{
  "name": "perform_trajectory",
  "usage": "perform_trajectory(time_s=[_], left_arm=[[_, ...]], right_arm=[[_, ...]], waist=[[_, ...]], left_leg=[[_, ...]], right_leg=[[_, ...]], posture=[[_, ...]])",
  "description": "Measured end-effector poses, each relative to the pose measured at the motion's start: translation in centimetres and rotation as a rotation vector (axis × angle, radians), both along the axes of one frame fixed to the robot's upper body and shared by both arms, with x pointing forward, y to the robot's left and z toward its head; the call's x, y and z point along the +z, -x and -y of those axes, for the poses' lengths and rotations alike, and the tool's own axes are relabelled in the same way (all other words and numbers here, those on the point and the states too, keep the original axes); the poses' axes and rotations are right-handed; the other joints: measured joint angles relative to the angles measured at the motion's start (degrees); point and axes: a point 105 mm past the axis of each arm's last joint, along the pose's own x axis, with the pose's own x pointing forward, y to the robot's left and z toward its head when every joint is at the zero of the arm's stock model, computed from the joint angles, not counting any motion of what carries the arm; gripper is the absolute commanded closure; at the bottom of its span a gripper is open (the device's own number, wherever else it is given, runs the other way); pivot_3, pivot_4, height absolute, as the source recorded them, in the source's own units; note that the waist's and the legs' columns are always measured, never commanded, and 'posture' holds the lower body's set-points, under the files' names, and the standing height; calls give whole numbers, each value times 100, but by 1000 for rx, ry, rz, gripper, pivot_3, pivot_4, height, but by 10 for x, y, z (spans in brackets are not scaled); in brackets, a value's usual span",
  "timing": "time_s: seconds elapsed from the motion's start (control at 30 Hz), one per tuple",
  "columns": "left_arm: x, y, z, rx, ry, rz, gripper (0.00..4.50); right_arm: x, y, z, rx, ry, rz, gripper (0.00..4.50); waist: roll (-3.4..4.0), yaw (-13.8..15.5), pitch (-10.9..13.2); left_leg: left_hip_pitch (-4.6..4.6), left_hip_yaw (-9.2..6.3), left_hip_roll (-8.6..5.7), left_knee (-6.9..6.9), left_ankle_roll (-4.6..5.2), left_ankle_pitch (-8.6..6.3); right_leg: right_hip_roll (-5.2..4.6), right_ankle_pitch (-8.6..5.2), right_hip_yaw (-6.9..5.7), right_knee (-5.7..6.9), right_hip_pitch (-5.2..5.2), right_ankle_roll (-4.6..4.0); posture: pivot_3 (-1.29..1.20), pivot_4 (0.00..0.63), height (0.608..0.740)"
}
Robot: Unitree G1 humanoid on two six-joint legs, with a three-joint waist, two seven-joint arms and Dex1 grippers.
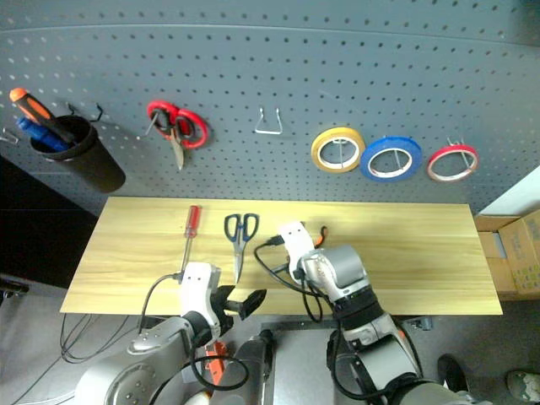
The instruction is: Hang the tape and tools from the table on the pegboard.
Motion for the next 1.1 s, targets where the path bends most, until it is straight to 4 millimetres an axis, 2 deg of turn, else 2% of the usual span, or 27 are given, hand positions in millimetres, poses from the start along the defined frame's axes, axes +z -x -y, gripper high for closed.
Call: perform_trajectory(time_s=[0.4,0.7,0.87,0.97,1.1], left_arm=[[1,0,1,-6,4,0,0],[0,0,1,-7,4,-3,0],[0,0,1,-11,1,-8,0],[0,0,-1,-11,-1,-7,0],[1,0,-1,-17,-1,-2,0]], right_arm=[[-2,-12,31,-17,67,43,4462],[0,-11,36,-3,88,42,4462],[15,-7,34,4,75,39,4462],[32,-7,33,5,80,43,3927],[60,-14,26,-4,84,88,2691]], waist=[[-3,-5,8],[-7,-6,30],[-15,-8,64],[-14,-12,70],[-14,-14,70]], left_leg=[[0,-1,1,0,-1,-1],[0,-1,1,0,-2,-1],[-3,-1,2,-1,-4,-3],[-14,-1,2,-1,-8,-5],[-23,-2,2,0,-8,-5]], right_leg=[[1,4,-1,0,-1,8],[1,2,0,1,-1,5],[1,4,-1,1,-4,10],[1,4,-1,3,-16,14],[2,6,-4,4,-24,17]], posture=[[144,352,740],[135,359,740],[126,359,740],[119,356,740],[116,354,740]])
